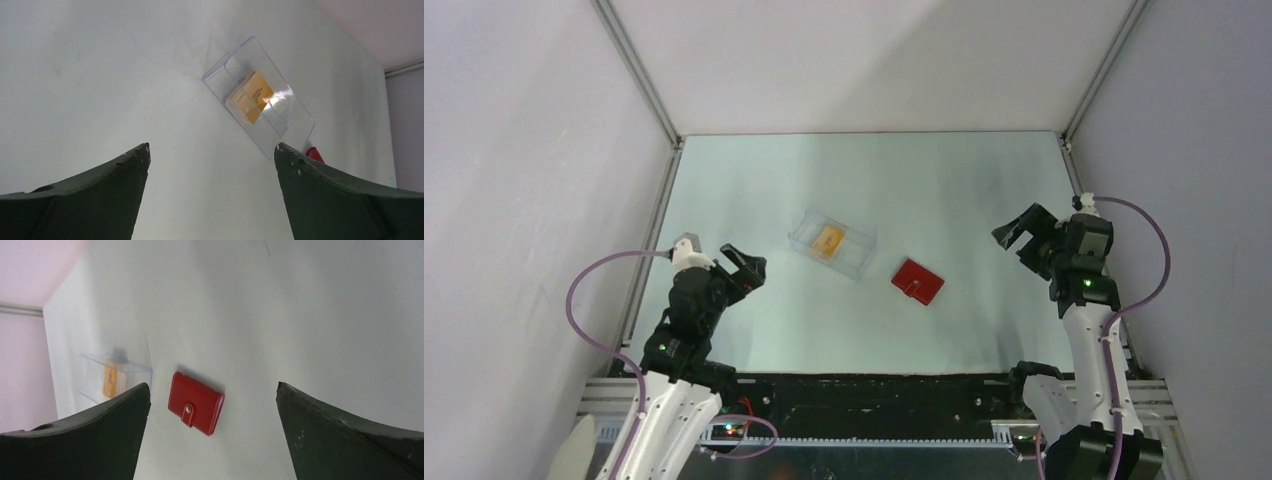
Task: Put the credit cards into the card holder
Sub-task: Pick up the card holder from the center of the board.
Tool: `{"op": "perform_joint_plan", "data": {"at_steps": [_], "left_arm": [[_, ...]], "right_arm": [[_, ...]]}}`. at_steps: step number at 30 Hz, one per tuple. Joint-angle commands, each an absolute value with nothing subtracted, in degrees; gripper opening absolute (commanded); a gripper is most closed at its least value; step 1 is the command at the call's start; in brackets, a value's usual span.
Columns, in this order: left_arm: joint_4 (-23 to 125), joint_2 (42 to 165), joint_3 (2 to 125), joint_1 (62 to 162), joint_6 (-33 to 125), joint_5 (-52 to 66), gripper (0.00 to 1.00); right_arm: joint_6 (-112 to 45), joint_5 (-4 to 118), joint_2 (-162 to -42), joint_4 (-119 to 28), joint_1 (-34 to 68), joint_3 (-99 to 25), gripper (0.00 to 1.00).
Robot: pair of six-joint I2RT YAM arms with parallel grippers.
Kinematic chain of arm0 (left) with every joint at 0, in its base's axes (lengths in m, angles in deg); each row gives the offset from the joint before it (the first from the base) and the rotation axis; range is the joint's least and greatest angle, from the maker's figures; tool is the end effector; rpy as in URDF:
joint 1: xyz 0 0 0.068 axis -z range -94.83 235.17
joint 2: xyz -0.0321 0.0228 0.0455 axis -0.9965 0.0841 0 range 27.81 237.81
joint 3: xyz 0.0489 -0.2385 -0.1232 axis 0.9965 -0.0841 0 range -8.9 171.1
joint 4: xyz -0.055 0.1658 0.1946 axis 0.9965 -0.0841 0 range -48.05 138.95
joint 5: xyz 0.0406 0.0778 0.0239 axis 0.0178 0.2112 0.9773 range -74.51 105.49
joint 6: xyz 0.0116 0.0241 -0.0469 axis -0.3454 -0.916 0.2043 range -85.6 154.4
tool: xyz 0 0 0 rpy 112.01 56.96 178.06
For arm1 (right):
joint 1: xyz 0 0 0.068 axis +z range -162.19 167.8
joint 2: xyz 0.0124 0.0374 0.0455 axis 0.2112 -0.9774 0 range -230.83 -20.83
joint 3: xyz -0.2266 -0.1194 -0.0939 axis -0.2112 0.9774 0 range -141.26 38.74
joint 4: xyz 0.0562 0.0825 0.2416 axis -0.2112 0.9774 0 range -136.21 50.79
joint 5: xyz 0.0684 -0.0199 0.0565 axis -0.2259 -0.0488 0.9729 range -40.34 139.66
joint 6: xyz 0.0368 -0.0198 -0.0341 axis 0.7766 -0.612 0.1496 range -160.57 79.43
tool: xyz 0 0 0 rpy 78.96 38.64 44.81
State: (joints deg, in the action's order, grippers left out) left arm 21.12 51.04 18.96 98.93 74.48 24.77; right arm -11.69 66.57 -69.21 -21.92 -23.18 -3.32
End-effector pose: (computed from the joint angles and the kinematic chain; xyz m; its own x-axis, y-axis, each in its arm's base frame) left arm 0.1152 -0.0223 0.2542 -0.3513 -0.5682 -0.7442 -0.1769 0.8208 -0.5431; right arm 0.1863 -0.0256 0.2884 -0.4683 0.5617 -0.6821 0.1860 0.8173 0.5454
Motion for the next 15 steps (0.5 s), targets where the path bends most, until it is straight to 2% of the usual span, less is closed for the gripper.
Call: {"op": "perform_joint_plan", "data": {"at_steps": [1, 5, 12, 15], "left_arm": [[19.01, 52.86, 21.06, 98.88, 74.10, 23.98, 0.98], [16.45, 55.42, 22.67, 98.76, 75.18, 26.12, 0.98], [16.33, 61.33, 26.84, 98.19, 72.12, 12.68, 0.98], [16.60, 65.46, 27.51, 98.93, 74.05, 8.17, 0.98]], "right_arm": [[-12.61, 67.78, -70.46, -15.63, -20.81, -3.62, 1.00], [-12.73, 66.83, -73.50, -14.22, -19.07, -3.61, 1.00], [-13.27, 68.87, -80.25, -14.52, -14.81, -3.62, 1.00], [-12.82, 69.52, -82.78, -15.37, -11.78, -3.56, 0.96]]}}
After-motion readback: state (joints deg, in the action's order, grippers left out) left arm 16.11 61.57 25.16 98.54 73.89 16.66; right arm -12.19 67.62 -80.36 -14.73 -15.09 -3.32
